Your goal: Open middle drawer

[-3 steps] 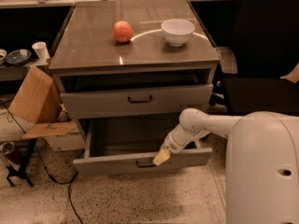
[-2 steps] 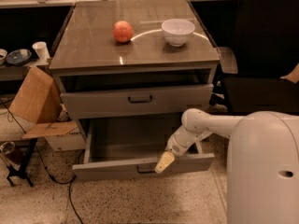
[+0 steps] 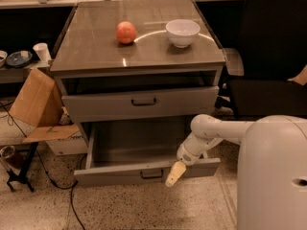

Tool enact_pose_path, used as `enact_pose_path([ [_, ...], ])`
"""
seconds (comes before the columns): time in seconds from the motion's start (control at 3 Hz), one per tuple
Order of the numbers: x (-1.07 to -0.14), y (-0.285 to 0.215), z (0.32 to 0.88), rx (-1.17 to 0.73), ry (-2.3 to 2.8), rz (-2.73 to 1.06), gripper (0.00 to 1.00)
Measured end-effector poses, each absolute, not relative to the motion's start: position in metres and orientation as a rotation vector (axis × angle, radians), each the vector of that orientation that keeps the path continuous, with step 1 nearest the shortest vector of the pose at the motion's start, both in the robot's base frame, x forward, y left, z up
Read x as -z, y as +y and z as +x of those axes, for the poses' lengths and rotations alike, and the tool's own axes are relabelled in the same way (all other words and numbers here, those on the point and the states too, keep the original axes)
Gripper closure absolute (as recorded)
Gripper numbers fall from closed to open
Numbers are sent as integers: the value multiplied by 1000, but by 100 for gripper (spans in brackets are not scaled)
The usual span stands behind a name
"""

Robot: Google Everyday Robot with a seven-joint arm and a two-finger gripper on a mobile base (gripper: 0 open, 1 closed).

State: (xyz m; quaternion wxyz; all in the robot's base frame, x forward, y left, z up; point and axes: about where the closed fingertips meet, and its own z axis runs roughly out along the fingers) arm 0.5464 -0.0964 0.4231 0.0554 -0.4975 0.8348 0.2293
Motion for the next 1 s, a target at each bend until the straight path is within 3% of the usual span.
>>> enact_pose_path([
  [0.33, -419, -109, 523, -696, 2556, -1539, 3],
  [1.0, -417, -121, 501, -681, 2579, -1577, 49],
])
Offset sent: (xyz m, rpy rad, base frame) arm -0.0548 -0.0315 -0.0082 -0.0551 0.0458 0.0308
